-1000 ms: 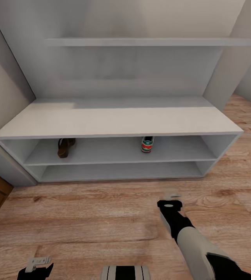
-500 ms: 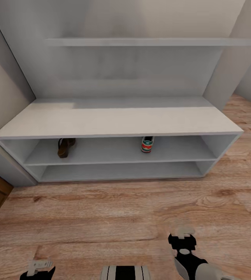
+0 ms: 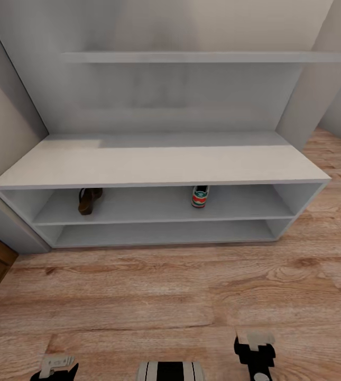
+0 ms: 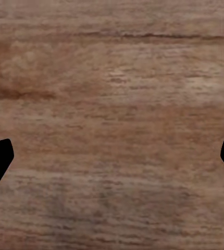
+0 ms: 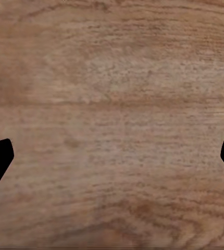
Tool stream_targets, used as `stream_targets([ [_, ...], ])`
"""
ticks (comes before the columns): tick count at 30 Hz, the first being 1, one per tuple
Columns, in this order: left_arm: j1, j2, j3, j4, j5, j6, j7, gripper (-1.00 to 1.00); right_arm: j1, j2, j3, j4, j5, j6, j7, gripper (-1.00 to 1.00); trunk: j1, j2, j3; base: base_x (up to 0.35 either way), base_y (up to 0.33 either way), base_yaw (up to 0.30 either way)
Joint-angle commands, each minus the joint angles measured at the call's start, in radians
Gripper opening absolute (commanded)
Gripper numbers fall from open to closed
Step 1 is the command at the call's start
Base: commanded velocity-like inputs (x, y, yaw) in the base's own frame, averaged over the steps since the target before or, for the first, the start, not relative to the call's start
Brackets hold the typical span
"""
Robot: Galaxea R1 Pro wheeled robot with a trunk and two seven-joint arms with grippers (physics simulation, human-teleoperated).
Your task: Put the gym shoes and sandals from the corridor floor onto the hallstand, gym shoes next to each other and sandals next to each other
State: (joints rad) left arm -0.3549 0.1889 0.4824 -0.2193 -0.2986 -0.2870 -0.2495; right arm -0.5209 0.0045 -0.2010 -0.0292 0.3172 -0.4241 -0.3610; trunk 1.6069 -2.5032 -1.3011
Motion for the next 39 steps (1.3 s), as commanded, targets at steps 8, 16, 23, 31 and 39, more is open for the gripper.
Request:
stream_targets([
  [8, 0.027, -0.011, 0.01, -0.003, 0.025, -0.06, -0.004, 1.0, 0.022, -0.001, -0.008, 0.0, 0.011, -0.068, -0.004, 1.0, 0.0, 0.0, -0.001, 0.0, 0.0, 0.0],
  [16, 0.032, -0.01, 0.01, -0.003, 0.032, -0.065, -0.005, 1.0, 0.024, 0.0, -0.008, -0.002, 0.01, -0.074, -0.004, 1.0, 0.0, 0.0, -0.001, 0.0, 0.0, 0.0],
  [23, 0.033, -0.011, 0.01, -0.003, 0.033, -0.066, -0.005, 1.0, 0.024, 0.0, -0.008, -0.002, 0.01, -0.074, -0.004, 1.0, 0.0, 0.0, -0.001, 0.0, 0.0, 0.0],
  [31, 0.033, -0.016, 0.01, 0.007, 0.033, -0.066, -0.004, 1.0, 0.024, 0.0, -0.008, 0.001, 0.011, -0.074, -0.004, 1.0, 0.0, 0.0, -0.001, 0.0, 0.0, 0.0],
  [39, 0.033, -0.016, 0.011, 0.036, 0.033, -0.066, -0.005, 1.0, 0.024, 0.0, -0.008, 0.002, 0.011, -0.074, -0.004, 1.0, 0.0, 0.0, -0.001, 0.0, 0.0, 0.0],
])
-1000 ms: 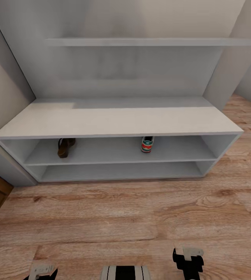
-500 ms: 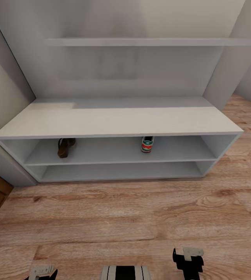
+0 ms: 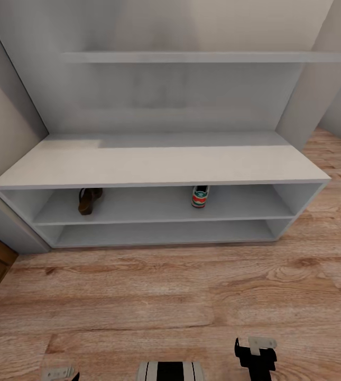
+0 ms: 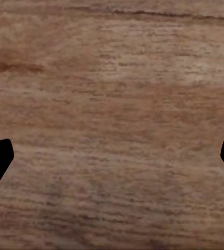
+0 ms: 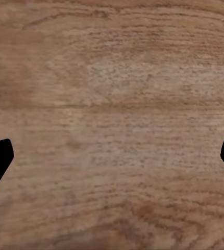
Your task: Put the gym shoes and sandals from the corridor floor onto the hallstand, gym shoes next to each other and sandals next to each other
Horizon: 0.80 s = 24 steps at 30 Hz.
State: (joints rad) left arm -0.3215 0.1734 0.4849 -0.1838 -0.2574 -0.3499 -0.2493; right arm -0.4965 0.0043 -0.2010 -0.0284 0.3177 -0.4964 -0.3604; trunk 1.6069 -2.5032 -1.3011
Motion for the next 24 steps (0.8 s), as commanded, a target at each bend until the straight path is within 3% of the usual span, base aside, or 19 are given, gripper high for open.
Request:
stream_targets([
  [1, -0.001, 0.0, 0.009, 0.002, -0.008, -0.003, -0.005, 1.0, 0.0, 0.0, -0.008, 0.001, 0.011, -0.002, -0.005, 1.0, 0.0, 0.0, -0.001, 0.0, 0.0, 0.0],
  [15, -0.001, 0.002, 0.008, 0.008, -0.008, -0.003, -0.005, 1.0, 0.0, -0.001, -0.009, -0.002, 0.006, -0.001, -0.01, 1.0, 0.0, 0.0, -0.001, 0.0, 0.0, 0.0],
  [24, -0.001, 0.002, 0.008, 0.009, -0.009, -0.004, -0.005, 1.0, 0.0, -0.014, -0.01, -0.002, 0.003, -0.001, -0.012, 1.0, 0.0, 0.0, -0.001, 0.0, 0.0, -0.003],
])
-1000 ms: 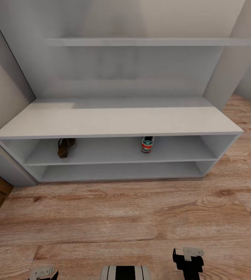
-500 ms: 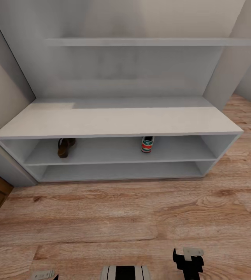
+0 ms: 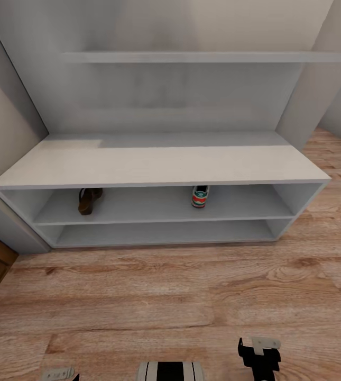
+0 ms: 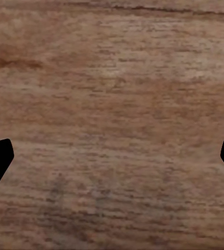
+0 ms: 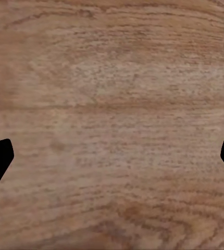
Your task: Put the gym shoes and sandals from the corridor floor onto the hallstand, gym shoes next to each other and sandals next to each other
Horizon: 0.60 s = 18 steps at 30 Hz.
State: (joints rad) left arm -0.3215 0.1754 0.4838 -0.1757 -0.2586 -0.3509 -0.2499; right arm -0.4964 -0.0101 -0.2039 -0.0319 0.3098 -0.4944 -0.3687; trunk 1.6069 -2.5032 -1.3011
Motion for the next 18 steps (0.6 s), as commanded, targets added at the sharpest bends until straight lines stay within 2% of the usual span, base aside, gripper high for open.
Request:
stream_targets([
  [1, -0.001, 0.0, 0.009, 0.001, -0.008, -0.003, -0.005, 1.0, -0.001, -0.001, -0.007, 0.001, 0.01, -0.003, -0.004, 1.0, 0.0, 0.0, -0.001, 0.0, 0.0, -0.052],
  [7, -0.001, 0.0, 0.009, 0.001, -0.008, -0.003, -0.005, 1.0, -0.001, -0.003, -0.008, 0.001, 0.01, -0.003, -0.004, 1.0, 0.0, 0.0, -0.001, 0.0, 0.0, -0.166],
  [18, -0.001, -0.001, 0.009, 0.001, -0.01, -0.003, -0.005, 1.0, -0.001, -0.008, -0.008, 0.002, 0.009, -0.003, -0.004, 1.0, 0.0, 0.0, -0.001, 0.0, 0.0, -0.268],
])
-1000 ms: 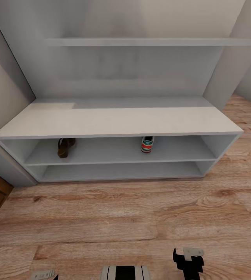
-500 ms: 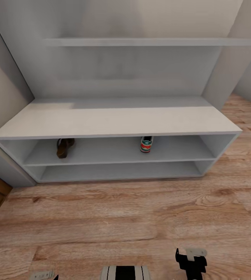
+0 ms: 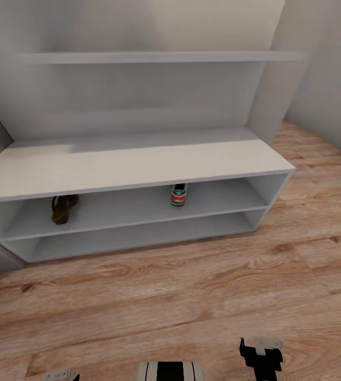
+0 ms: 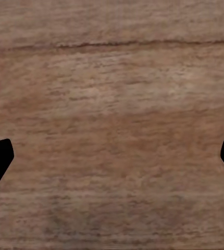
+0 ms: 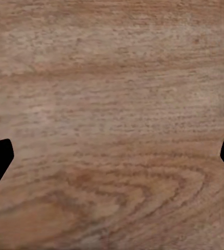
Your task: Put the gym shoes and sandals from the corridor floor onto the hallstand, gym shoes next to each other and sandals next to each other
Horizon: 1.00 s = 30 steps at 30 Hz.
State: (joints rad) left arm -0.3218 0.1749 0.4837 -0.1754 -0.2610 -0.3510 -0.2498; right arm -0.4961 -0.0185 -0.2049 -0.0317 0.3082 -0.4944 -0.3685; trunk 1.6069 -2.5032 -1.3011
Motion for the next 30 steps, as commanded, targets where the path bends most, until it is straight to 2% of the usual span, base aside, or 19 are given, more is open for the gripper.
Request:
stream_targets([
  [1, 0.0, 0.0, 0.009, 0.0, -0.008, -0.003, -0.005, 1.0, -0.001, -0.001, -0.007, 0.001, 0.01, -0.003, -0.004, 1.0, 0.0, 0.0, -0.001, 0.0, 0.0, -0.283],
  [2, 0.0, 0.002, 0.009, 0.0, -0.009, -0.003, -0.005, 1.0, -0.001, -0.022, -0.008, 0.0, 0.007, -0.003, -0.004, 1.0, 0.0, 0.0, -0.001, 0.0, 0.0, -0.286],
  [3, 0.0, 0.002, 0.009, 0.0, -0.009, -0.003, -0.005, 1.0, -0.001, -0.028, -0.009, 0.0, 0.0, -0.003, -0.004, 1.0, 0.0, 0.0, -0.001, 0.0, 0.0, -0.286],
  [5, 0.0, 0.003, 0.009, 0.0, -0.009, -0.003, -0.004, 1.0, -0.001, -0.032, -0.009, 0.0, -0.011, -0.003, -0.004, 1.0, 0.0, 0.0, -0.001, 0.0, 0.0, -0.287],
  [9, 0.0, 0.003, 0.009, 0.0, -0.01, -0.003, -0.005, 1.0, -0.001, -0.037, -0.008, 0.001, -0.061, -0.003, -0.003, 1.0, 0.0, 0.0, -0.001, 0.0, 0.0, -0.287],
  [12, 0.0, 0.003, 0.008, 0.0, -0.011, -0.003, -0.005, 1.0, -0.001, -0.038, -0.008, 0.002, -0.074, -0.003, -0.002, 1.0, 0.0, 0.0, -0.001, 0.0, 0.0, -0.288],
  [30, 0.0, 0.001, 0.003, 0.002, -0.018, -0.003, -0.006, 1.0, 0.001, -0.027, -0.007, 0.006, -0.085, -0.003, 0.002, 1.0, 0.0, 0.0, -0.001, 0.0, 0.0, -0.288],
])
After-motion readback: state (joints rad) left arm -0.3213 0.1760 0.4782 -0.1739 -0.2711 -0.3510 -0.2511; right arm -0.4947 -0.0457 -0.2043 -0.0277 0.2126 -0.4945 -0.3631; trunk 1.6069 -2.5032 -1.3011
